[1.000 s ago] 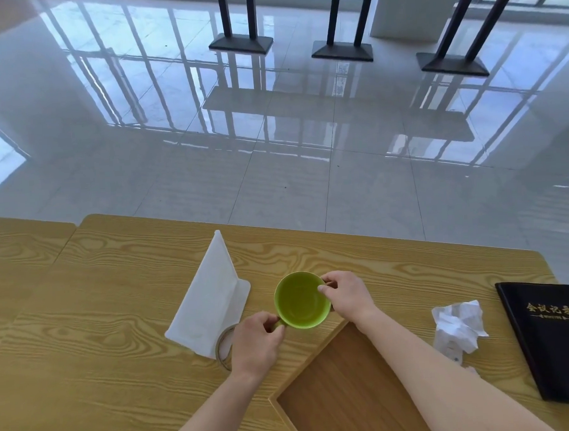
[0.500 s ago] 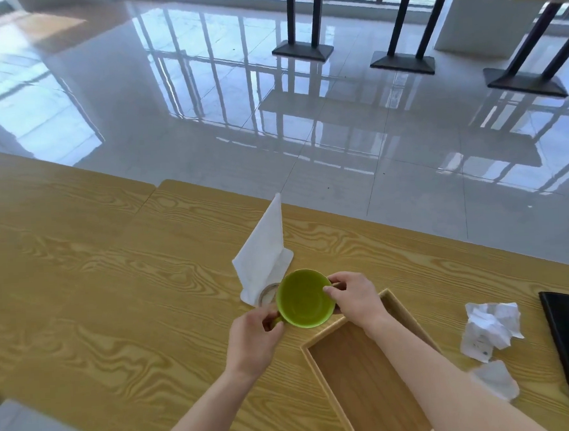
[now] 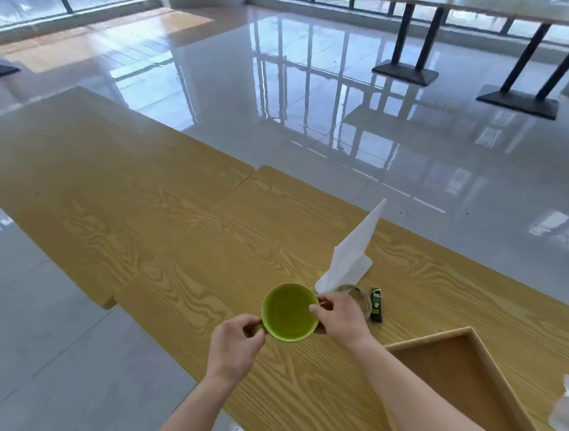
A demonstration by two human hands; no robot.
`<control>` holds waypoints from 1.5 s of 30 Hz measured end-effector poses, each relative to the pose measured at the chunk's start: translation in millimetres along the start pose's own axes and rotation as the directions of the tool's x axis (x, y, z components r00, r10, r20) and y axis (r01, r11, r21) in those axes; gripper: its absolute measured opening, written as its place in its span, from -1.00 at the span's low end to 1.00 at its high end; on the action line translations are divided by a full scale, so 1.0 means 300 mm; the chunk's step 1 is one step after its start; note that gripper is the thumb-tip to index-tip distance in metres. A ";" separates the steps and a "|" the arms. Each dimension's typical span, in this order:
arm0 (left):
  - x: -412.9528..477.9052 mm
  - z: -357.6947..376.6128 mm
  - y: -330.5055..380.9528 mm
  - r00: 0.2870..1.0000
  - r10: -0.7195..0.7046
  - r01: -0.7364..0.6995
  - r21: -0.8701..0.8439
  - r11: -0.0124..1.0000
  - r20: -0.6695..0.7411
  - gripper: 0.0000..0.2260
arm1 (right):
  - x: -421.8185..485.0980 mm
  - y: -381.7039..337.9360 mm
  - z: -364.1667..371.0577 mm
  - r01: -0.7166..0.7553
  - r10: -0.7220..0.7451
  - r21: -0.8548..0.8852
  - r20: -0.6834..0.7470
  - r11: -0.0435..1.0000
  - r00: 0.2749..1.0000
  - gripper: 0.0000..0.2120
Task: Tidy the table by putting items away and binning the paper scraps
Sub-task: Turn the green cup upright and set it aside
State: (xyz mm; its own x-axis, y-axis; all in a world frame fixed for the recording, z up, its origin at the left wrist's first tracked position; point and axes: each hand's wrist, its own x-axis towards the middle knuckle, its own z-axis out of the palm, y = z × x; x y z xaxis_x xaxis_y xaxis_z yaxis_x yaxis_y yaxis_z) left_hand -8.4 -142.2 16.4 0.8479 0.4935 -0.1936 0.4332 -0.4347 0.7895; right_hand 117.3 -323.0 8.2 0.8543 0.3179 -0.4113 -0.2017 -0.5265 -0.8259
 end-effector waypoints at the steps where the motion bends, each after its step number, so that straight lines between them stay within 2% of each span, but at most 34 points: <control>1: 0.023 -0.034 -0.026 1.000 -0.005 0.004 -0.004 1.000 -0.007 -0.89 | 0.019 -0.027 0.041 -0.001 0.001 -0.001 -0.001 1.000 1.000 -0.85; 5: 0.107 -0.145 -0.107 1.000 -0.012 0.013 0.023 1.000 -0.021 -0.86 | 0.088 -0.121 0.181 -0.044 0.044 0.028 0.018 0.999 0.999 -0.91; 12: 0.253 -0.314 -0.278 0.997 -0.053 0.053 -0.010 0.999 -0.047 -0.85 | 0.220 -0.250 0.430 -0.122 0.121 0.052 0.037 0.991 0.992 -0.88; 17: 0.314 -0.406 -0.391 0.990 -0.117 0.115 -0.024 0.993 -0.076 -0.84 | 0.306 -0.323 0.589 -0.145 0.144 -0.001 0.065 0.990 0.987 -0.86; 20: 0.343 -0.438 -0.445 0.985 -0.145 0.140 -0.060 0.988 -0.093 -0.76 | 0.343 -0.352 0.660 -0.150 0.152 -0.035 0.088 0.988 0.984 -0.82; 24: 0.375 -0.465 -0.488 0.977 -0.189 0.178 -0.101 0.979 -0.104 -0.85 | 0.381 -0.389 0.721 -0.125 0.131 -0.073 0.091 0.989 0.987 -0.83; 27: 0.400 -0.486 -0.516 0.970 -0.208 0.191 -0.134 0.972 -0.126 -0.87 | 0.406 -0.416 0.755 -0.132 0.131 0.004 0.113 0.991 0.985 -0.86; 30: 0.420 -0.502 -0.533 0.965 -0.222 0.198 -0.163 0.966 -0.142 -0.83 | 0.412 -0.436 0.775 -0.177 0.151 0.147 0.174 0.973 0.973 -0.77; 31: 0.426 -0.503 -0.539 0.964 -0.223 0.199 -0.168 0.966 -0.143 -0.82 | 0.413 -0.428 0.777 -0.145 0.128 0.104 0.154 0.984 0.980 -0.75; 33: 0.433 -0.500 -0.548 0.958 -0.238 0.210 -0.174 0.962 -0.158 -0.84 | 0.412 -0.392 0.763 0.039 -0.019 -0.237 0.083 0.971 0.996 -0.64; 34: 0.433 -0.498 -0.552 0.953 -0.247 0.218 -0.173 0.961 -0.172 -0.84 | 0.403 -0.375 0.755 0.134 -0.108 -0.426 0.084 0.895 0.991 -0.57; 36: 0.435 -0.493 -0.556 0.945 -0.258 0.227 -0.163 0.960 -0.201 -0.83 | 0.378 -0.343 0.749 0.224 -0.154 -0.633 0.165 0.741 0.974 -0.42; 38: 0.441 -0.490 -0.559 0.936 -0.266 0.232 -0.163 0.959 -0.232 -0.82 | 0.353 -0.311 0.757 0.264 -0.107 -0.715 0.257 0.648 0.960 -0.24; 40: 0.456 -0.489 -0.560 0.928 -0.274 0.236 -0.169 0.957 -0.253 -0.80 | 0.345 -0.295 0.766 0.282 -0.093 -0.754 0.284 0.593 0.954 -0.11; 45: 0.516 -0.504 -0.552 0.925 -0.283 0.237 -0.197 0.951 -0.255 -0.80 | 0.350 -0.291 0.778 0.281 -0.127 -0.761 0.256 0.585 0.958 -0.06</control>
State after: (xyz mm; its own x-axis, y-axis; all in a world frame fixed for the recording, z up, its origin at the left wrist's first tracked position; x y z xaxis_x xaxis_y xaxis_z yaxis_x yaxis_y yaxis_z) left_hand 5.0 120.1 -56.3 0.5835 0.7714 -0.2538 0.5530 -0.1485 0.8198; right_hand 112.7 -59.6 -52.9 0.7213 0.5738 -0.3879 0.4868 -0.8184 -0.3054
